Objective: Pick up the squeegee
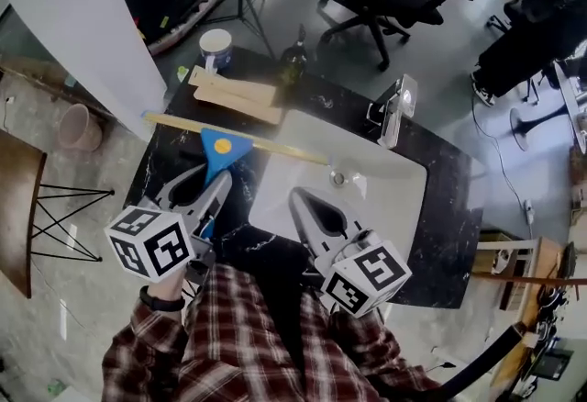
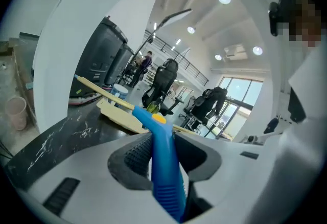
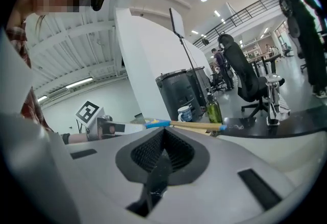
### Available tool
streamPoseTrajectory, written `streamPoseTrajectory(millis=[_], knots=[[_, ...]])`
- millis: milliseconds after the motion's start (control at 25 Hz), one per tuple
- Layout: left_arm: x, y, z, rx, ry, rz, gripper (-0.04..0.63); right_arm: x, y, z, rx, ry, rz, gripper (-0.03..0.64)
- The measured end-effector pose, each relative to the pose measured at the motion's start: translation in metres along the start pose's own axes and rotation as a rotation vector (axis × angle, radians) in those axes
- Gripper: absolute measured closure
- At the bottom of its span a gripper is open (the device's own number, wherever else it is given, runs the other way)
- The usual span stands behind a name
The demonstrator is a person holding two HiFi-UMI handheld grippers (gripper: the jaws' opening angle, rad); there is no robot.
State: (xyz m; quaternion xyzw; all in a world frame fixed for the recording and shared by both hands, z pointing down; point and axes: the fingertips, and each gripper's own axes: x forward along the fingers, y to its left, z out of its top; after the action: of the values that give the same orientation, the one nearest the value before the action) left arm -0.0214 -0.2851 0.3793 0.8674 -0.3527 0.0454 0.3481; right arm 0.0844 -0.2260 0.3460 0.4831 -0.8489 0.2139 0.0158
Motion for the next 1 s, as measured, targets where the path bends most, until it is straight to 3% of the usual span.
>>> streamPoseTrajectory(millis=[400,1000], knots=[[-0.022,-0.061,0.066,0.048,-0.191,-0.216,0.451,-0.011,0.007,0.024,-0.066,-0.039,-0.071,0.604],[-0.024,-0.095,0.079,0.106,-0.196,-0.313,0.451,-0.008,0.016,0.037,-0.108,-0.058,-0.063,0.605]])
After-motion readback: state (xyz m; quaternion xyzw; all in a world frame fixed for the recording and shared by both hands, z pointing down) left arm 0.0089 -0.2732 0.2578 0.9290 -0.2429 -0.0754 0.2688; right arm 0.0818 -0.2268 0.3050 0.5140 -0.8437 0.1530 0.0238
